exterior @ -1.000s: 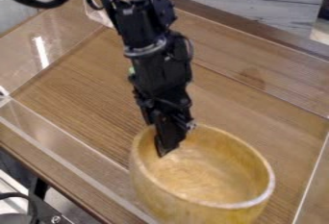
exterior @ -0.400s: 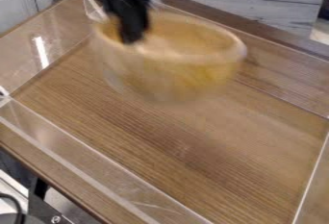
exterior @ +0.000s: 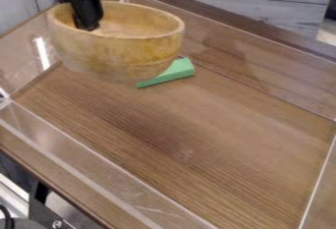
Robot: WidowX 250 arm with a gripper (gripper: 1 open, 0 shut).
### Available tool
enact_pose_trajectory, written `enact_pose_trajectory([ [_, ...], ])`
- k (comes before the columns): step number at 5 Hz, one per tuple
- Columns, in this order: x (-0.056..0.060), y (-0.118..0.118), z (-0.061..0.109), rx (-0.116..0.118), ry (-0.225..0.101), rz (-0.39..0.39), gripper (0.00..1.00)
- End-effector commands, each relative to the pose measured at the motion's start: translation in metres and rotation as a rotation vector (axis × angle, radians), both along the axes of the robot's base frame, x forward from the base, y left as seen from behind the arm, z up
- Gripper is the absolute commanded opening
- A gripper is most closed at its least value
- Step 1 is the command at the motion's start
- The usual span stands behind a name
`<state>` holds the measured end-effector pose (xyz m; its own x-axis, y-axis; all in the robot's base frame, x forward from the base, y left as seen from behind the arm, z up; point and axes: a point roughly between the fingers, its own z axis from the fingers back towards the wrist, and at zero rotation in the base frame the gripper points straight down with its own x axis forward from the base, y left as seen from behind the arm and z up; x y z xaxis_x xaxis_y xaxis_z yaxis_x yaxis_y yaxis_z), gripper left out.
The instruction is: Put the green block in the brown bowl
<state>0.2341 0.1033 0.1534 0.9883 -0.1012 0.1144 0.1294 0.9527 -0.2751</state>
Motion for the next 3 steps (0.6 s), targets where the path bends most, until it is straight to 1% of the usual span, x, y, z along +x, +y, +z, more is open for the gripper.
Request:
enact_pose_trajectory([
  [1, 0.012, -0.006, 0.005, 0.030, -0.047, -0.039, 0.00],
  [2, 0.019, -0.019, -0.006, 0.029, -0.045, -0.085, 0.00],
  [3, 0.019, -0.042, -0.017, 0.036, -0.042, -0.131, 0.00],
])
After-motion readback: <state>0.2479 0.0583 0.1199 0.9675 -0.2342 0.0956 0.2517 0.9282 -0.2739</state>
